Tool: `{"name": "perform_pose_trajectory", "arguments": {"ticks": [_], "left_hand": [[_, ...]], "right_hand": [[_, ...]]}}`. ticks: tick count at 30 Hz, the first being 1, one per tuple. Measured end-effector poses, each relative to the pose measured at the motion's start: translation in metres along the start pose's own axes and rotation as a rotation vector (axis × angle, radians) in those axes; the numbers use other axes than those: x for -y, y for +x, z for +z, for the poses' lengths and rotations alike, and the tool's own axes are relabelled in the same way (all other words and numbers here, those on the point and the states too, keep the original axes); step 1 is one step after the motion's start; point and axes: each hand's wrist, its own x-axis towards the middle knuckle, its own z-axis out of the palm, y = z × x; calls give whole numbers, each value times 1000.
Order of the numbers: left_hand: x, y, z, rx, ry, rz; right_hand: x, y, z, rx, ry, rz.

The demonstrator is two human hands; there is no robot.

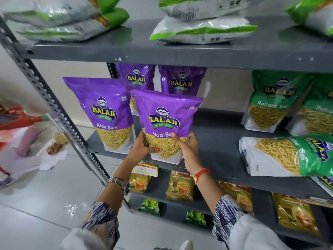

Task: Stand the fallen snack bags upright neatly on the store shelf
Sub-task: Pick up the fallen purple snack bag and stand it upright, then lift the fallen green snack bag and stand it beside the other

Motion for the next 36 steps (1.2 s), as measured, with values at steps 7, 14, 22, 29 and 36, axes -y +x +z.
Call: {"name": "perform_pose_trajectory", "arguments": {"ticks": [7,14,22,29,36], "left_hand": [[11,11,-17,-37,9,-13],[33,-27,25,-383,-174,19],[41,-57,159,-497,-31,227],[-18,38,272,-163,51,301],[-42,107,352,445,595,-216]], "right_hand": [[-2,7,17,18,4,4],[3,-7,-12,-49,-142,-29],[42,-55,-94,-915,-269,-345],[42,-53,-190,-1205,-107,140],[75,-53,-212,-884,246,263]]}}
